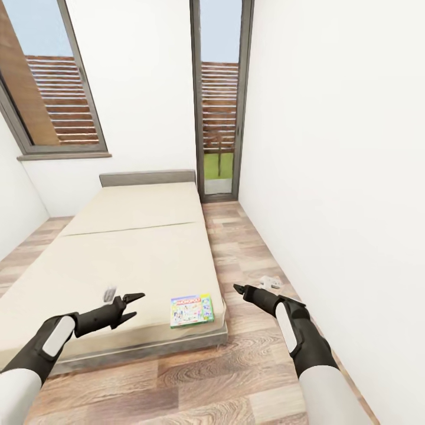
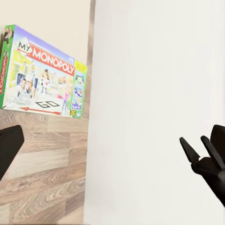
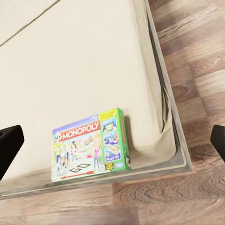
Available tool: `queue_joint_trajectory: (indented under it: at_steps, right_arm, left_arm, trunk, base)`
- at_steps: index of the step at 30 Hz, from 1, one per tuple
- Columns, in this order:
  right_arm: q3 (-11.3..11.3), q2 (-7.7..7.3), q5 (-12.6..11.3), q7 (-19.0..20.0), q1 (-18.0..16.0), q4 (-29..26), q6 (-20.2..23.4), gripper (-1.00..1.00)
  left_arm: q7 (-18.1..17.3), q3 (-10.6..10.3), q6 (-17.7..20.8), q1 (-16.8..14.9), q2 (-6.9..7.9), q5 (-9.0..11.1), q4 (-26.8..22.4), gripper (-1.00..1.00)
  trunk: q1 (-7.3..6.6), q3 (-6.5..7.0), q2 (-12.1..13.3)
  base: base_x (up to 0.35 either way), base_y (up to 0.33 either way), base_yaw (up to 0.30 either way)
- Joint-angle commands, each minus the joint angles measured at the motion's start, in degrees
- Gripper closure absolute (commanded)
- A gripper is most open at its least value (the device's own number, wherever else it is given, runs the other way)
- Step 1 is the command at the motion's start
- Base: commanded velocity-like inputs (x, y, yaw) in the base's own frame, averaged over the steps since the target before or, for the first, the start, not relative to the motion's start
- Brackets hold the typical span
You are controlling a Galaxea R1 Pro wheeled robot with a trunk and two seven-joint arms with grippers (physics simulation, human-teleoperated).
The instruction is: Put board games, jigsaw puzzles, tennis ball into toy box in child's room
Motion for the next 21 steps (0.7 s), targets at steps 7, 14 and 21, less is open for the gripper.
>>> queue_joint_trajectory:
  at_steps: [7,14,21]
  right_arm:
    - [-0.29,0.65,-0.44,0.44,-0.04,0.04,0.31,-1.00]
    - [-0.49,0.65,-8.67,0.23,-0.04,-0.17,0.50,-1.00]
    - [0.38,0.65,-15.00,-0.02,-0.04,-0.55,0.97,-1.00]
  left_arm:
    - [-0.41,0.12,-4.86,-0.04,-3.08,-0.07,4.40,-1.00]
    - [-0.81,0.26,-6.13,-0.04,-3.33,0.04,5.49,-1.00]
    - [-1.32,1.01,-6.38,-0.04,-3.36,-0.01,5.77,-1.00]
  trunk:
    - [1.54,-1.32,-2.85]
    - [3.08,-2.57,-5.66]
    - [4.62,-3.83,-8.47]
  base:
    - [0.000,0.000,0.000]
    - [0.000,0.000,0.000]
    - [0.000,0.000,0.000]
